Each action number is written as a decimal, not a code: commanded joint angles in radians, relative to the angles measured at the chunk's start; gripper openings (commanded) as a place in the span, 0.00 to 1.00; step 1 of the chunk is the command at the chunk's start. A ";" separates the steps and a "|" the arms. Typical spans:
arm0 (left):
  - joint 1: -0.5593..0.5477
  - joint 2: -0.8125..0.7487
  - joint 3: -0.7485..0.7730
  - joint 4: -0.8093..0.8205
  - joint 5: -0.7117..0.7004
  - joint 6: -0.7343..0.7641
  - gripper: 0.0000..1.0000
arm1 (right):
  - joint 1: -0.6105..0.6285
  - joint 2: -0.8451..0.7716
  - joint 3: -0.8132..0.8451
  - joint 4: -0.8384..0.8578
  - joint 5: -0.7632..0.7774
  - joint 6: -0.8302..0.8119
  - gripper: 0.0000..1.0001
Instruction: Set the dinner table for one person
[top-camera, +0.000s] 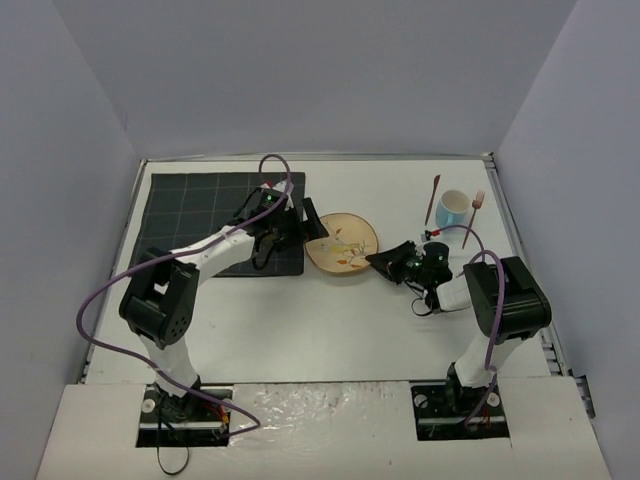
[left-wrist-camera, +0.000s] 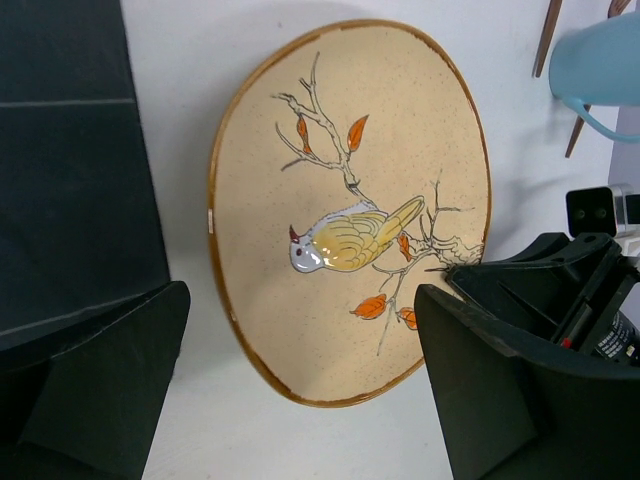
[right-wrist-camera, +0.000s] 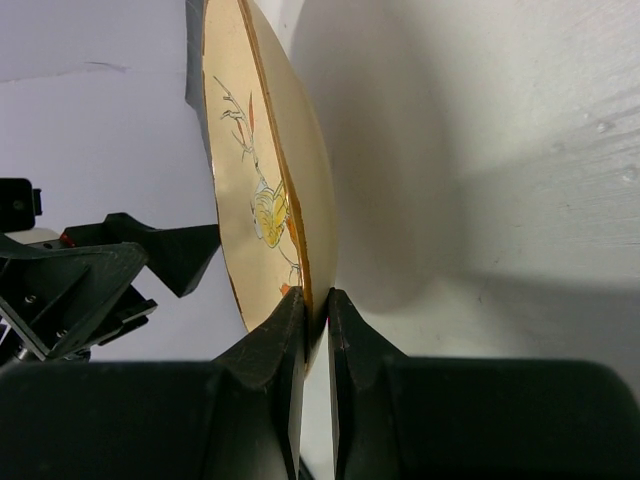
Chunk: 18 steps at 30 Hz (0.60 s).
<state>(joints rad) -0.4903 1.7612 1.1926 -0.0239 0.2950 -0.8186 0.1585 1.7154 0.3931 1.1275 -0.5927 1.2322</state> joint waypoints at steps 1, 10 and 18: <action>-0.038 0.012 0.066 0.044 0.025 -0.066 0.89 | 0.007 -0.080 0.050 0.598 -0.078 0.057 0.00; -0.057 0.049 0.092 -0.013 0.012 -0.077 0.79 | 0.013 -0.061 0.049 0.662 -0.084 0.084 0.00; -0.057 0.058 0.076 0.050 0.006 -0.118 0.71 | 0.017 -0.056 0.047 0.694 -0.084 0.087 0.00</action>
<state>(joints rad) -0.5480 1.8370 1.2289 -0.0516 0.3099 -0.8987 0.1654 1.7126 0.3931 1.1336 -0.6033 1.2798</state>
